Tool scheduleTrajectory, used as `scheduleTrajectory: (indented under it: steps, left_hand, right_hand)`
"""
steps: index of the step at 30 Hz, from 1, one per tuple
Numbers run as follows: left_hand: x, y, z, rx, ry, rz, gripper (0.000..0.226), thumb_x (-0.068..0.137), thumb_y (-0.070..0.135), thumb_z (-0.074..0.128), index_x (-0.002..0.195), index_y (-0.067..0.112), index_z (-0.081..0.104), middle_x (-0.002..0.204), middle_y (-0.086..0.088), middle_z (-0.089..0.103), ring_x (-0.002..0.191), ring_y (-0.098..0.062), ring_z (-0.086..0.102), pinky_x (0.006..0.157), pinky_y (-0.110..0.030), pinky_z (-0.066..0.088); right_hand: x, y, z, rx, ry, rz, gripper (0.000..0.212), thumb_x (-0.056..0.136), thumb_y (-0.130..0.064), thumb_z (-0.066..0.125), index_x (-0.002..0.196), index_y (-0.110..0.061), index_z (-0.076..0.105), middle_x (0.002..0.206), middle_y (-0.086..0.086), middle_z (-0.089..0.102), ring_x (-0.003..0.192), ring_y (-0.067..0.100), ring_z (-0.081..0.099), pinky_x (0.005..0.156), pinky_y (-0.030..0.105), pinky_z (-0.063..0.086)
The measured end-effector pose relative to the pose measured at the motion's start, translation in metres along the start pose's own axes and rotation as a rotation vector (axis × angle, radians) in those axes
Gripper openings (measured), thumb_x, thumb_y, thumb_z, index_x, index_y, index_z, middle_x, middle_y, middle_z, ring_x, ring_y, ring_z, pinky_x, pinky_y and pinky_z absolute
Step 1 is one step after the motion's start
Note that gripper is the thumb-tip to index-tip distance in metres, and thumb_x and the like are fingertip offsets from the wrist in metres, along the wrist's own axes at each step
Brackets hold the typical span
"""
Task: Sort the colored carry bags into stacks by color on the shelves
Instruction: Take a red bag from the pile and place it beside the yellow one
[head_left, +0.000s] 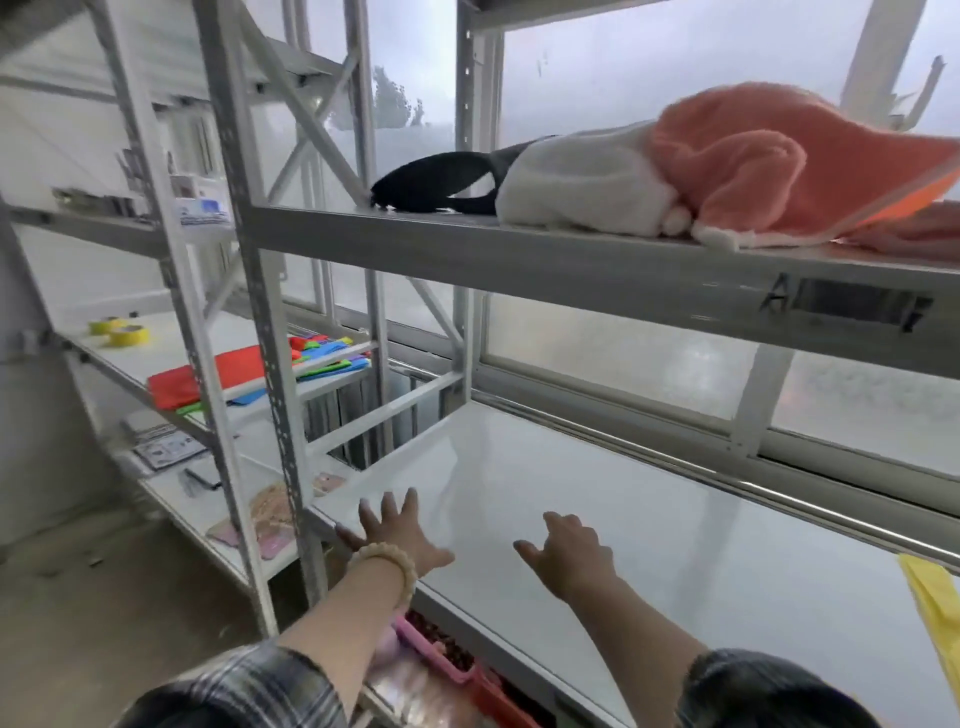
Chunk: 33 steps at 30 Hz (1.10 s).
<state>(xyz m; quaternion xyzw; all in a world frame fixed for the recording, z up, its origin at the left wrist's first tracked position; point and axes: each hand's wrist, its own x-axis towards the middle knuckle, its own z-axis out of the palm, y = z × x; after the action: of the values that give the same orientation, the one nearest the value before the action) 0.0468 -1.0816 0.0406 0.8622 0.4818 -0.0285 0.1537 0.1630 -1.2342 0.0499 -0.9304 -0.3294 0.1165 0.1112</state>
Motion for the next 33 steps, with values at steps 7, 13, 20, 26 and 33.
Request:
scheduleTrajectory:
  steps: [7,13,20,26,33]
  left_hand:
    - [0.068,-0.193,-0.086,-0.174,-0.124,0.037,0.082,0.077,0.035,0.071,0.145,0.016,0.029,0.149,-0.003,0.035,0.137,-0.024,0.035,0.114,-0.031,0.03]
    - [0.135,-0.314,-0.142,-0.28,-0.107,-0.088,0.086,0.068,0.035,0.079,0.139,0.011,0.035,0.14,-0.006,0.046,0.127,-0.023,0.046,0.107,-0.031,0.037]
    - [0.238,-0.408,-0.164,-0.353,-0.038,-0.108,0.096,0.059,0.043,0.081,0.139,0.016,0.036,0.14,-0.003,0.047,0.127,-0.022,0.047,0.109,-0.035,0.038]
    - [0.317,-0.483,-0.198,-0.438,0.008,-0.191,0.079,0.073,0.025,0.075,0.14,0.011,0.034,0.136,-0.004,0.051,0.124,-0.02,0.049,0.102,-0.025,0.039]
    - [0.412,-0.556,-0.226,-0.4,0.014,-0.206,0.081,0.071,0.028,0.077,0.139,0.013,0.034,0.137,-0.005,0.05,0.124,-0.023,0.05,0.105,-0.033,0.042]
  right_hand:
    - [0.027,-0.21,0.041,-0.015,-0.263,-0.183,0.057,0.089,-0.05,0.053,0.129,-0.009,0.052,0.133,0.01,0.055,0.12,0.026,0.053,0.096,0.031,0.042]
    - [0.051,-0.364,0.059,0.056,-0.327,-0.326,0.044,0.089,-0.036,0.06,0.126,-0.014,0.056,0.127,0.006,0.06,0.114,0.023,0.058,0.094,0.03,0.046]
    - [0.121,-0.499,0.093,0.019,-0.305,-0.374,0.066,0.082,-0.044,0.067,0.137,-0.016,0.045,0.13,0.007,0.058,0.119,0.024,0.055,0.103,0.036,0.045]
    - [0.19,-0.602,0.132,0.057,-0.336,-0.439,0.064,0.087,-0.043,0.062,0.141,-0.02,0.038,0.14,0.003,0.05,0.126,0.022,0.05,0.101,0.03,0.042]
    - [0.275,-0.697,0.161,0.152,-0.279,-0.322,0.057,0.088,-0.037,0.059,0.136,-0.013,0.042,0.135,0.009,0.054,0.124,0.025,0.052,0.097,0.029,0.043]
